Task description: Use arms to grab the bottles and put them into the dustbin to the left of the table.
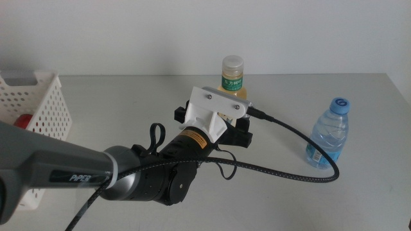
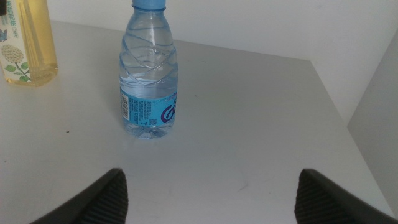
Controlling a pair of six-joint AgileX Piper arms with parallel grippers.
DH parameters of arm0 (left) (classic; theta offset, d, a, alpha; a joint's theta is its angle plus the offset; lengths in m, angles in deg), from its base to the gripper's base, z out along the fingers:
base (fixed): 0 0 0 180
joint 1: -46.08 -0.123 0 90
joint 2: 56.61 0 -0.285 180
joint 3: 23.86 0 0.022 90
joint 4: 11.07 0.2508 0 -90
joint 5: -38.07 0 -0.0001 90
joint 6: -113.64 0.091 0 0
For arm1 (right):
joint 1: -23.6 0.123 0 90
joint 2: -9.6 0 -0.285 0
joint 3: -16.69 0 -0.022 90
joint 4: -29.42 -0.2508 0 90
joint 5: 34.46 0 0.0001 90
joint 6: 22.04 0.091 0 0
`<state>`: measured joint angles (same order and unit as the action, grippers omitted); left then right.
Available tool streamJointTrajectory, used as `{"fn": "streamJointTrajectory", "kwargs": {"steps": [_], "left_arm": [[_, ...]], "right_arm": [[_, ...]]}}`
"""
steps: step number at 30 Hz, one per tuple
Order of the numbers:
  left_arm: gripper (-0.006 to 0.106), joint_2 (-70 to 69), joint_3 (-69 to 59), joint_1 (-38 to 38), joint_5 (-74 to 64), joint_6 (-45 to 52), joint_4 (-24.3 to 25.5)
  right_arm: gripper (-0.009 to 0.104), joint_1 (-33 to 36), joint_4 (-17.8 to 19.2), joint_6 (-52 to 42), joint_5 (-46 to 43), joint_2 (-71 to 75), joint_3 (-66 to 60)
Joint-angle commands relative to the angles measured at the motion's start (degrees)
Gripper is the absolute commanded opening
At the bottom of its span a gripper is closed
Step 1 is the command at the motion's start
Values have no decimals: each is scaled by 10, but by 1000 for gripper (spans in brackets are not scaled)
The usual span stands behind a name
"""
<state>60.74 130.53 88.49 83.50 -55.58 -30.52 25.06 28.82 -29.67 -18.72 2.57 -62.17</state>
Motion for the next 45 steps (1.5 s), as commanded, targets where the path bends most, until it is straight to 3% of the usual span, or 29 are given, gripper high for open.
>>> {"fn": "streamJointTrajectory", "kwargs": {"steps": [1, 12, 35, 40, 45], "left_arm": [[92, -12, 31, 3, 53, -4, -17], [92, 40, 90, -19, 50, -3, -24], [92, 138, 187, -43, 58, -4, 28], [81, 143, 194, -43, 61, -4, 24], [58, 143, 193, -43, 62, -3, 17]], "right_arm": [[70, -3, 3, -7, -41, 12, 6], [70, -3, 3, -7, -41, 12, 6], [70, -3, 3, -7, -41, 12, 6], [70, -3, 3, -7, -41, 12, 6], [70, -3, 3, -7, -41, 12, 6]]}}
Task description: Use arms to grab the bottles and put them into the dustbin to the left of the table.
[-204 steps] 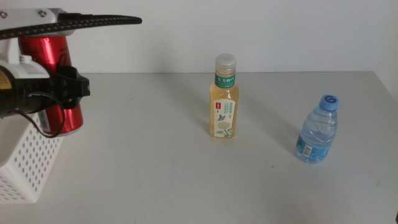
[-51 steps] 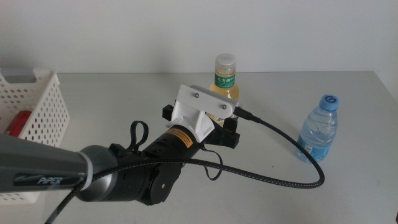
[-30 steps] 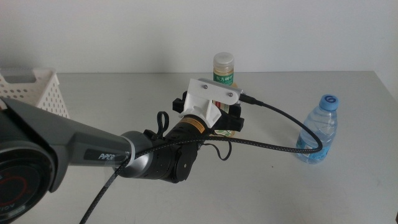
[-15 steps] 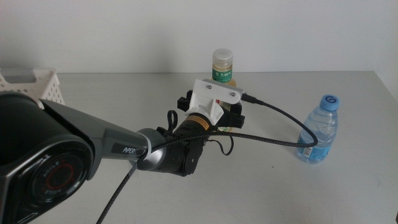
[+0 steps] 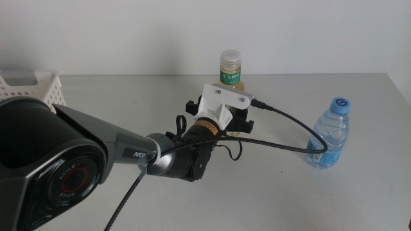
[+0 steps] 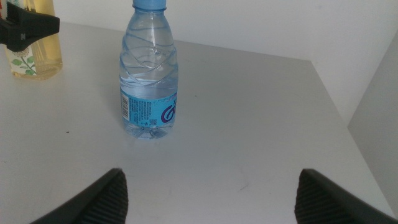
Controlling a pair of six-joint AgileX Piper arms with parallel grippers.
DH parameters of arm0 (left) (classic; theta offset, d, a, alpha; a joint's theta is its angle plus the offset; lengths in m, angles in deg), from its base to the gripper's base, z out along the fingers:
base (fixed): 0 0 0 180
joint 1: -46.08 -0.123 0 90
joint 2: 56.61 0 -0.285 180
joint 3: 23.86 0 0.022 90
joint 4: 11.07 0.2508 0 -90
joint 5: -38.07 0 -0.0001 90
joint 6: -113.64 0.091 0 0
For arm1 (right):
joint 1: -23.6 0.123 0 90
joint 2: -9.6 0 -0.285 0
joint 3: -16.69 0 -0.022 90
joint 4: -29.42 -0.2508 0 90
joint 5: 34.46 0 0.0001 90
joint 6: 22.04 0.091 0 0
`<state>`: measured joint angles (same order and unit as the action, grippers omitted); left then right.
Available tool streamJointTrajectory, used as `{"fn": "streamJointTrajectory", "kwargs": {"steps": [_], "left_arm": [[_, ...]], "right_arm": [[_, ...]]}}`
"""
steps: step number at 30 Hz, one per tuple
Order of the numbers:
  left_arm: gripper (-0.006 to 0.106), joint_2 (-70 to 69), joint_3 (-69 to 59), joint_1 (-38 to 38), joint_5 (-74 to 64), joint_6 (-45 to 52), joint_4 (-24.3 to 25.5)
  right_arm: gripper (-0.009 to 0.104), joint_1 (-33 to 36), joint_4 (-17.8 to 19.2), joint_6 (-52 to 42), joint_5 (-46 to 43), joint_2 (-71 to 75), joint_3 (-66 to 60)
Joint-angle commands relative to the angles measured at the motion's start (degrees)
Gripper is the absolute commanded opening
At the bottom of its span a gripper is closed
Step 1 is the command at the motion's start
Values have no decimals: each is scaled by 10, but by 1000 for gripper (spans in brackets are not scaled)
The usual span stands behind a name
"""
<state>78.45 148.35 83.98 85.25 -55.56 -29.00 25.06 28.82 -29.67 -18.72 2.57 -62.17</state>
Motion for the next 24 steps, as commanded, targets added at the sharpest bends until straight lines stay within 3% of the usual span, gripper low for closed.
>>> {"fn": "streamJointTrajectory", "kwargs": {"steps": [1, 2, 3, 4, 18, 24], "left_arm": [[52, -34, 15, 3, 44, -3, 2], [46, -34, 15, 3, 44, -3, 3], [27, -34, 15, 3, 44, -4, 8], [-2, -47, 13, 3, 14, -4, 7], [-2, -271, 27, -58, -448, -1, 2], [-2, -329, 118, -125, -743, -3, 6]], "right_arm": [[70, -3, 3, -7, -41, 12, 6], [70, -3, 3, -7, -41, 12, 6], [70, -3, 3, -7, -41, 12, 6], [70, -3, 3, -7, -41, 12, 6], [70, -3, 3, -7, -41, 12, 6], [70, -3, 3, -7, -41, 12, 6]]}}
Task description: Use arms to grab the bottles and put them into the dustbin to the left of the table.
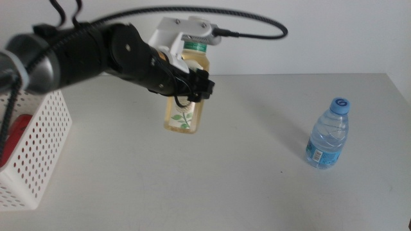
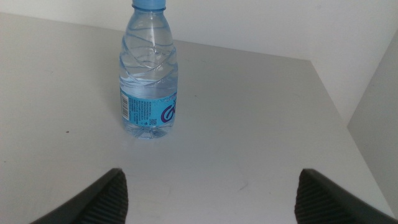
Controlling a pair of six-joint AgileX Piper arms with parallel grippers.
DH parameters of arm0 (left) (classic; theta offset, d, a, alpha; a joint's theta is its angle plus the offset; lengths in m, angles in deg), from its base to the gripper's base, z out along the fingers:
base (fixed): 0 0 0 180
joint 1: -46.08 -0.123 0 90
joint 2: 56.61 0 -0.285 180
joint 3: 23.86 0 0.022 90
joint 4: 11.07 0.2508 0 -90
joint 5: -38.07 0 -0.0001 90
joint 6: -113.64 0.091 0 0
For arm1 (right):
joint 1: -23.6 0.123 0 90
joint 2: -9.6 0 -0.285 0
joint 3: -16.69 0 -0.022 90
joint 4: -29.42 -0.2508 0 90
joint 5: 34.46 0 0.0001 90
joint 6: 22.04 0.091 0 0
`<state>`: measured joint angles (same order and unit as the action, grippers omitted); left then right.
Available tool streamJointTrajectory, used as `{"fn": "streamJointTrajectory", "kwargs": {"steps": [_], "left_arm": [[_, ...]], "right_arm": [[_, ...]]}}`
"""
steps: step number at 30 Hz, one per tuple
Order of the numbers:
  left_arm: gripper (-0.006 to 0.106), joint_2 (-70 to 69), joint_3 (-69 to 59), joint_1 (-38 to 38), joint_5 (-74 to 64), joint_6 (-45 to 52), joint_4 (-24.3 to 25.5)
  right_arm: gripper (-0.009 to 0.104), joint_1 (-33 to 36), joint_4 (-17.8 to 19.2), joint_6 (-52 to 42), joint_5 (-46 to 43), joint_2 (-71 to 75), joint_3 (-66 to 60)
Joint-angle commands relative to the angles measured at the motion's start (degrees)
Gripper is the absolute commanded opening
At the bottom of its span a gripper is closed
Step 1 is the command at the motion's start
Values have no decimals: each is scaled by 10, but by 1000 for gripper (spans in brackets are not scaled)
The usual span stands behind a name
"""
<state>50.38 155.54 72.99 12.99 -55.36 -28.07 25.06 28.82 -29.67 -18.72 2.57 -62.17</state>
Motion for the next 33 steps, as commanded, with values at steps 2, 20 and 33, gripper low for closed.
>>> {"fn": "streamJointTrajectory", "kwargs": {"steps": [2, 20, 33], "left_arm": [[-2, -51, 94, -41, -113, -5, 8], [-2, -50, 318, -300, -504, 5, 177], [-2, -34, 216, -408, -504, 26, 177]], "right_arm": [[70, -3, 3, -7, -41, 12, 6], [70, -3, 3, -7, -41, 12, 6], [70, -3, 3, -7, -41, 12, 6]]}}
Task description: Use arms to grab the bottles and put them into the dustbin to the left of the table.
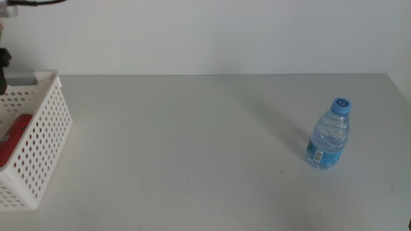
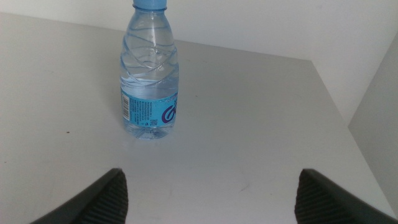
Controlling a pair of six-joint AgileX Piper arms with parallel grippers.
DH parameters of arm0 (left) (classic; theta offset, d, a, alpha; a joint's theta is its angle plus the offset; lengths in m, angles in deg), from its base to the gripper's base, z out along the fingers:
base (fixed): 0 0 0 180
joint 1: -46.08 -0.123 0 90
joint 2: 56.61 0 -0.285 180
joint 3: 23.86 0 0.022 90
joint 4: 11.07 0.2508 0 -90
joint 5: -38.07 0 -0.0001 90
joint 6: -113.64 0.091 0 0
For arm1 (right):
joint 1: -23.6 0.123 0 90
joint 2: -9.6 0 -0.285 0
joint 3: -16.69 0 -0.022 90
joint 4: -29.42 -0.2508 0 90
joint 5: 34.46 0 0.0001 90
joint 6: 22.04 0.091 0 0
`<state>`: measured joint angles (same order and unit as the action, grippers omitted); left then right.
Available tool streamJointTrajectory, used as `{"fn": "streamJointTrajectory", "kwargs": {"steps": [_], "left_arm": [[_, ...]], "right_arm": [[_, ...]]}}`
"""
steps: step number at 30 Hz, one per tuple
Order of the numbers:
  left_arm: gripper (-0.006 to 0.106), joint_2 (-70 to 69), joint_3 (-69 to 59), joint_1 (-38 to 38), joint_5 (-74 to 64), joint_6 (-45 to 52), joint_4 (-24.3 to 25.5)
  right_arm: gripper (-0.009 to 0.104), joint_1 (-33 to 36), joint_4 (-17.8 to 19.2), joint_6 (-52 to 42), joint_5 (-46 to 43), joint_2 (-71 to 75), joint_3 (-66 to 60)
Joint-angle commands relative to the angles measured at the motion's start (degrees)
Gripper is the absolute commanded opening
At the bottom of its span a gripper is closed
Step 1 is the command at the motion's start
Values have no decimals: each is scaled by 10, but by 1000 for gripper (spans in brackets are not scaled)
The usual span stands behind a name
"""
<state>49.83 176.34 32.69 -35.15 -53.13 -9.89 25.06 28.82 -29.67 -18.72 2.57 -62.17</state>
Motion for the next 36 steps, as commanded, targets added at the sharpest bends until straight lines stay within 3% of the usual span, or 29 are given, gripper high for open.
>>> {"fn": "streamJointTrajectory", "kwargs": {"steps": [1, 18, 21, 24, 31, 36], "left_arm": [[-2, -22, -1, -9, -23, 4, -4], [2, 24, -114, -12, 1, 3, -19], [14, 24, -113, -12, 9, 14, -24], [34, 24, -113, -12, 18, 26, -40], [93, 21, -100, -9, 22, -3, -51], [94, -4, -65, -9, -15, -21, -54]], "right_arm": [[70, -3, 3, -7, -41, 12, 6], [70, -3, 3, -7, -41, 12, 6], [70, -3, 3, -7, -41, 12, 6], [70, -3, 3, -7, -41, 12, 6], [70, -3, 3, -7, -41, 12, 6], [70, -3, 3, -7, -41, 12, 6]]}}
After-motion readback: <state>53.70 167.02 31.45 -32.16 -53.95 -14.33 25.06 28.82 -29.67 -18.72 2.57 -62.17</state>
